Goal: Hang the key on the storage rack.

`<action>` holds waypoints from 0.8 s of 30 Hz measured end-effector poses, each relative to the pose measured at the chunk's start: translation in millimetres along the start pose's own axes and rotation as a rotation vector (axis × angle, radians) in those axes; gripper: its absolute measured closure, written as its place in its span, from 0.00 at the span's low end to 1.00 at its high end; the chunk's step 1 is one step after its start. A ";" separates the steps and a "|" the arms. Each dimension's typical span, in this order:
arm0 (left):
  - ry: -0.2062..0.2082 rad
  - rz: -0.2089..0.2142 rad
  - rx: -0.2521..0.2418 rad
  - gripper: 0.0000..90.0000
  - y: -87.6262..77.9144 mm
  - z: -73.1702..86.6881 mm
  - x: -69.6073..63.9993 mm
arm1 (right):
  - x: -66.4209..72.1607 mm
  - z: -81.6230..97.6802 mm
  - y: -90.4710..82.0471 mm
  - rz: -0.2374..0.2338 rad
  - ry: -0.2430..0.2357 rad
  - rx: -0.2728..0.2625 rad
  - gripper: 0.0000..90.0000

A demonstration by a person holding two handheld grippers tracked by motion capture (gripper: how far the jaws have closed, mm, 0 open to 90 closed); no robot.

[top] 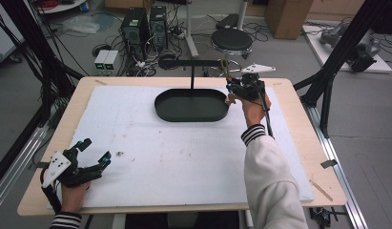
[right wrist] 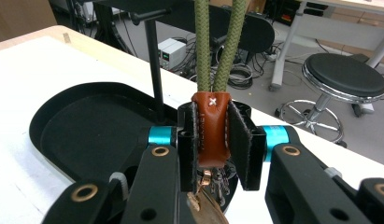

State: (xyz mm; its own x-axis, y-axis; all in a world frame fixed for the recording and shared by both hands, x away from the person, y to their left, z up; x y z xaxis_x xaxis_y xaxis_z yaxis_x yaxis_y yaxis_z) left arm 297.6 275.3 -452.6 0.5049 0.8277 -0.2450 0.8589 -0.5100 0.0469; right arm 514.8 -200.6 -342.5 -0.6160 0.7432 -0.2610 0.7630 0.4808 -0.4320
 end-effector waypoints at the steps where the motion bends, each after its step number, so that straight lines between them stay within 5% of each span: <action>1: 0.000 0.000 0.000 0.14 0.0 0.0 0.0 | -0.1 0.5 1.4 0.003 -0.001 0.000 0.82; 24: 0.002 0.001 0.001 0.14 -0.3 0.0 0.1 | 2.2 9.3 22.9 0.025 0.005 0.029 0.82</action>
State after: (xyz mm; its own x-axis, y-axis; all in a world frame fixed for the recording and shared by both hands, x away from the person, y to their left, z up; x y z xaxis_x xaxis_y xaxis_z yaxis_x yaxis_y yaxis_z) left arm 297.4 275.5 -452.6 0.5057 0.8279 -0.2425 0.8585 -0.5108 0.0464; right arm 529.1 -192.3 -361.0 -0.5962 0.7569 -0.2677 0.7718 0.4487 -0.4505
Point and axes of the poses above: each handheld gripper's, and its own axes: y roughly forward along the jaws, z roughly out of its underside, x roughly to its left, the point moved 5 cm from there along y, roughly forward along the jaws, and after that the axes turned 13 degrees about -y, right-handed, at the moved point
